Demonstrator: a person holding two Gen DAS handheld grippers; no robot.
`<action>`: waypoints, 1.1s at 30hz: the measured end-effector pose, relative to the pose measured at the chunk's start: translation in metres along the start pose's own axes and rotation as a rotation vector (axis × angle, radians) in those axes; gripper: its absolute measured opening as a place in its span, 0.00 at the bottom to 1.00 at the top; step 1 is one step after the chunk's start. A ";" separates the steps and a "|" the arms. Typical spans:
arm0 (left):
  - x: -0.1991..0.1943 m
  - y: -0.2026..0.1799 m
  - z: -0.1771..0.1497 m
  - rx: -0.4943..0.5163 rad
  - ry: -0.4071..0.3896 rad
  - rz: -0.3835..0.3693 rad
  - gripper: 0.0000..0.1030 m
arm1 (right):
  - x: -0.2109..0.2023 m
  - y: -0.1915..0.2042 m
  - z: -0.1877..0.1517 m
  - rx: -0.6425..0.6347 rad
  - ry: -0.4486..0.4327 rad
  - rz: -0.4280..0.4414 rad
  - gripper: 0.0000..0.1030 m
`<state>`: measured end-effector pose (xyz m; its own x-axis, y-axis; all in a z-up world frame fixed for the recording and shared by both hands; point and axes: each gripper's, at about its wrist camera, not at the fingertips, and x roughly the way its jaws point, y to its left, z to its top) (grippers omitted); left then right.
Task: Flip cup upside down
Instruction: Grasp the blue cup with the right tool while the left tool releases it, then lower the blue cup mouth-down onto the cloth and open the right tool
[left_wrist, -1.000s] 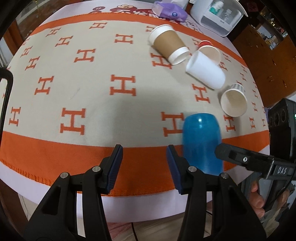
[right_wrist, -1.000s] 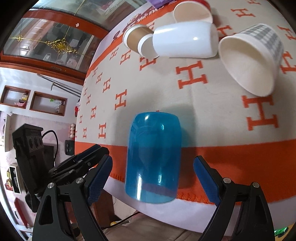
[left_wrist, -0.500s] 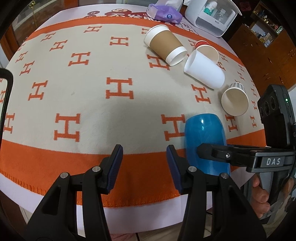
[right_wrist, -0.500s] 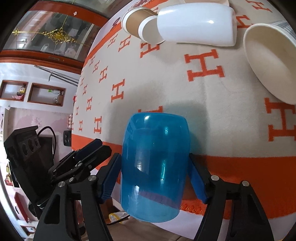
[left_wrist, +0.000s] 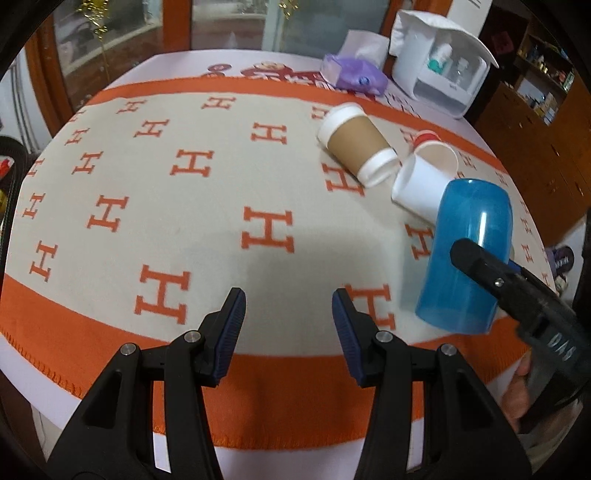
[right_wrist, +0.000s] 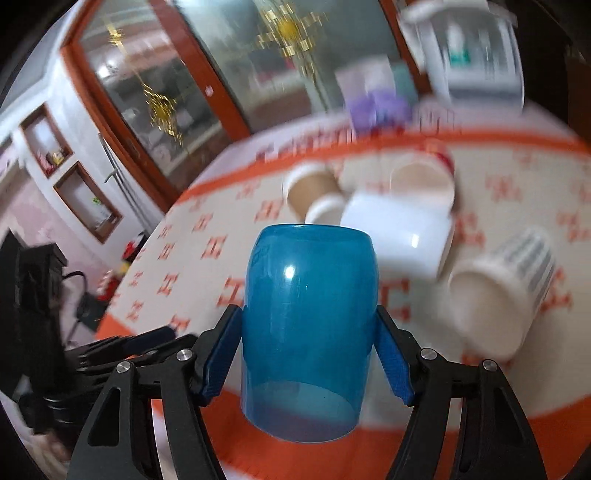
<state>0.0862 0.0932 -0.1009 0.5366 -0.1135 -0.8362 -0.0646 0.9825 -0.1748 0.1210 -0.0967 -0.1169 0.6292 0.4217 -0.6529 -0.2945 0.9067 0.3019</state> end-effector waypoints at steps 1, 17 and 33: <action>0.000 0.000 0.000 -0.005 -0.012 0.006 0.44 | 0.000 0.003 -0.001 -0.024 -0.030 -0.013 0.68; 0.005 -0.003 -0.017 0.000 -0.029 0.027 0.44 | -0.005 0.029 -0.055 -0.221 -0.020 -0.050 0.68; -0.008 -0.010 -0.030 0.033 -0.022 0.032 0.46 | -0.024 0.034 -0.072 -0.205 0.031 -0.046 0.82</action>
<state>0.0574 0.0801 -0.1075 0.5532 -0.0787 -0.8293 -0.0547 0.9899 -0.1305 0.0436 -0.0760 -0.1411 0.6236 0.3769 -0.6849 -0.4085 0.9041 0.1255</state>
